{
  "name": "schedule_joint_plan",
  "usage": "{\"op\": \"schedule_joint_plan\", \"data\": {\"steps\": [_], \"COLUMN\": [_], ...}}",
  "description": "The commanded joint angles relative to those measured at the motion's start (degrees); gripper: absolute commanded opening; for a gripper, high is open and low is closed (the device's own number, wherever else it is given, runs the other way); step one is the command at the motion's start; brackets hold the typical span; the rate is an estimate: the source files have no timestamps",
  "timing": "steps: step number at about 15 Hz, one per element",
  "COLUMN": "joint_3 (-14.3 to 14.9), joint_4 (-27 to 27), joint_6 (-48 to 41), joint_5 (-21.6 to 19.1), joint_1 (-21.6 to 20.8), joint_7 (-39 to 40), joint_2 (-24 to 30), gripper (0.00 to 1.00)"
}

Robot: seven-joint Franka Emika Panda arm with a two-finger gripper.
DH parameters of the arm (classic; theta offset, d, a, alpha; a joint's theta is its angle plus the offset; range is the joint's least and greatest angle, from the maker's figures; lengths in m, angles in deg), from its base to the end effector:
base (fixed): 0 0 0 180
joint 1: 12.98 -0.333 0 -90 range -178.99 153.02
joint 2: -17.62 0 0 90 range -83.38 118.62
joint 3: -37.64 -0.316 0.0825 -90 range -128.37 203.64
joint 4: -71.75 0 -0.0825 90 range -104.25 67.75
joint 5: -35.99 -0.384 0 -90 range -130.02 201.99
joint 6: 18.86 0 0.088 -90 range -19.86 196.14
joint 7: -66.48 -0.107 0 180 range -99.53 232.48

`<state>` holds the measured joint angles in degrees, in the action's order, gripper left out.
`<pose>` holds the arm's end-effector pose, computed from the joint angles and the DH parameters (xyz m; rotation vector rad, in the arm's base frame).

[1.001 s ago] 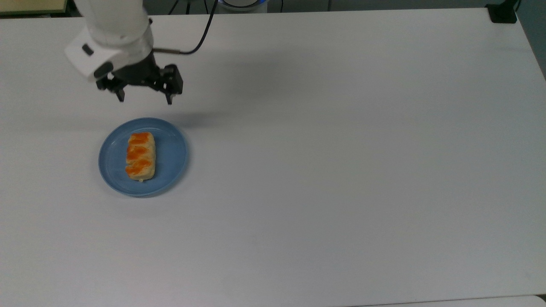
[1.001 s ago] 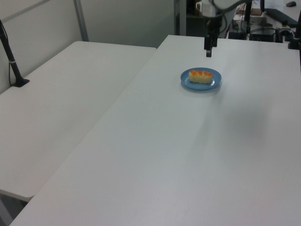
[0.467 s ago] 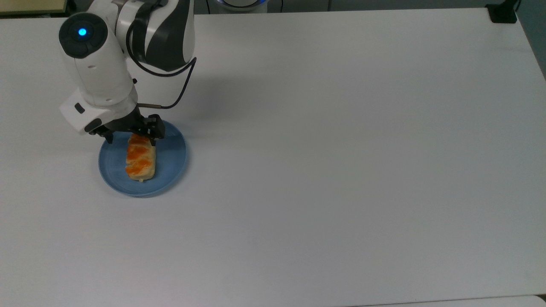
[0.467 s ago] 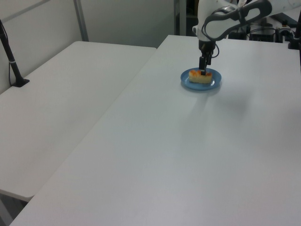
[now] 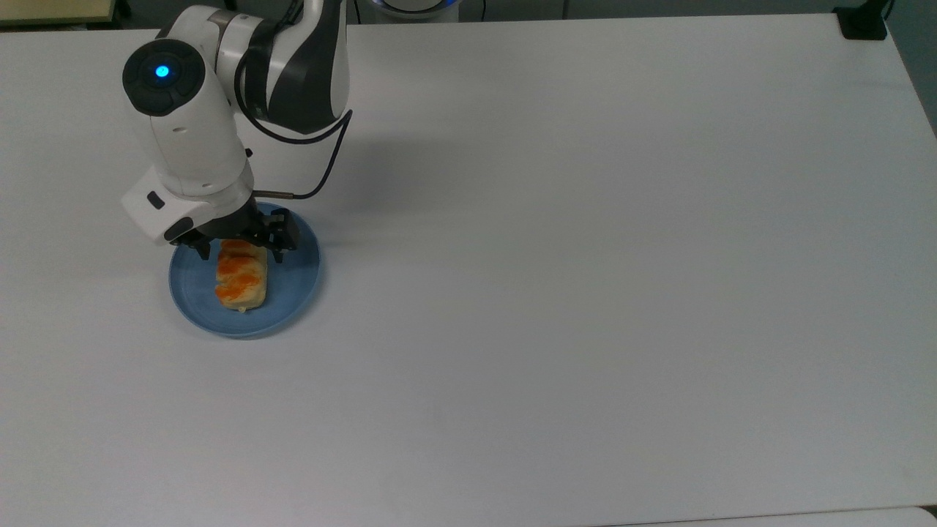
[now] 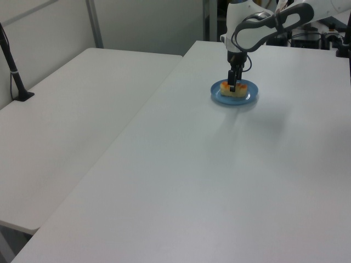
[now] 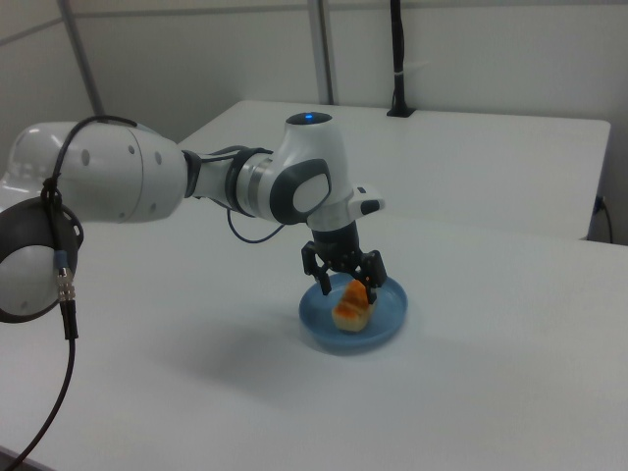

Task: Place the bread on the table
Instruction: 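Close the gripper on the bread roll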

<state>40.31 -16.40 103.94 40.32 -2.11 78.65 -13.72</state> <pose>0.6846 -0.1630 0.3415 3.0415 0.0345 0.0561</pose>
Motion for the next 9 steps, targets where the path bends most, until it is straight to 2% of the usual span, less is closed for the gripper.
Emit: {"op": "schedule_joint_plan", "data": {"steps": [1,2,5,6,9], "joint_3": [-0.21,-0.21,-0.21,-0.3,-2.31], "joint_4": [-0.18,-0.18,-0.44,-0.44,-0.35], "joint_6": [3.67,3.67,3.76,3.85,3.32], "joint_5": [-0.38,-0.38,-0.29,-0.38,-1.08], "joint_1": [0.99,1.0,0.91,0.73,0.56], "joint_7": [-0.4,-0.4,-0.31,-0.57,-2.14], "joint_2": [-1.19,-1.19,-1.62,-1.71,-1.1], "gripper": [1.0,0.98,0.8,0.7,0.53]}}
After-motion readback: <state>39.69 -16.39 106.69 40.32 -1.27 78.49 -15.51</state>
